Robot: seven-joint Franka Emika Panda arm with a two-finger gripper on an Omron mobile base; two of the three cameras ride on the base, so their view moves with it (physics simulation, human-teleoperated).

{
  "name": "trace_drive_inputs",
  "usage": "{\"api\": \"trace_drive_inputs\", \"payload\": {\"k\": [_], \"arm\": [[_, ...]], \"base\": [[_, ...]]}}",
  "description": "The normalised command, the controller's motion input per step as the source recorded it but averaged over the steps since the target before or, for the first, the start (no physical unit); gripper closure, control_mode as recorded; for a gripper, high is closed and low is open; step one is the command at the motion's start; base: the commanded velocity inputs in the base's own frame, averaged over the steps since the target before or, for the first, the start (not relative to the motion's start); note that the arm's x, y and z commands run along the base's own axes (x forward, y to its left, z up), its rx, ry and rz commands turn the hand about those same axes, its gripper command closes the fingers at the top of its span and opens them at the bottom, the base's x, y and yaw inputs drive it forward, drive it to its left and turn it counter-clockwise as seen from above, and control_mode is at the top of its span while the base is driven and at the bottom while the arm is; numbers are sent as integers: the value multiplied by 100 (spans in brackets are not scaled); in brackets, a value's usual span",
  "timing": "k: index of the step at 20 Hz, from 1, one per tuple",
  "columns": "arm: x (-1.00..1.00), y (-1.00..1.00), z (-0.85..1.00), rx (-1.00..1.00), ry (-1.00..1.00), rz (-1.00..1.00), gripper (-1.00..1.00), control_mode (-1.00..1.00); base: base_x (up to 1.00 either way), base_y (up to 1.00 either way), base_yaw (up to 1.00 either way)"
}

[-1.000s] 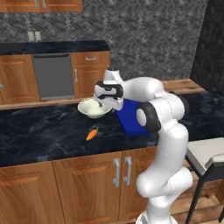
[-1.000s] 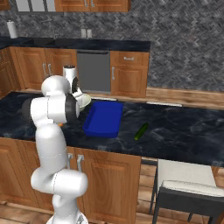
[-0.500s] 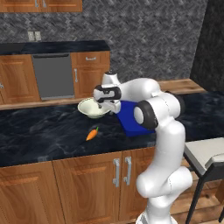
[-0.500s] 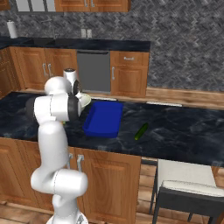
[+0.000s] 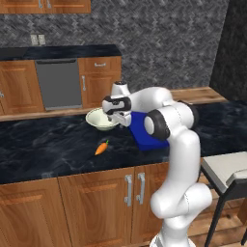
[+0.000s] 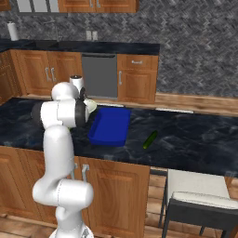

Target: Place the two vegetables and bowl onto the tray for setting up a vegetable dip station.

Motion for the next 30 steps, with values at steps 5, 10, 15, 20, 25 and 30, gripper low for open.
{"api": "trace_drive_inputs", "payload": {"k": [5,10,15,20,25,30], "arm": [[23,0,-11,0,7,-1,-100,-100],[23,0,-7,0,8,0,-100,-100],[23,0,-6,0,7,0,-100,-100],[13,5,-9,0,8,-3,-100,-100],[12,9,-9,0,6,-4,100,-100],[12,4,-4,0,2,-2,100,-100]], "base": [[0,0,0],[0,0,0],[0,0,0],[0,0,0],[0,0,0],[0,0,0]]}}
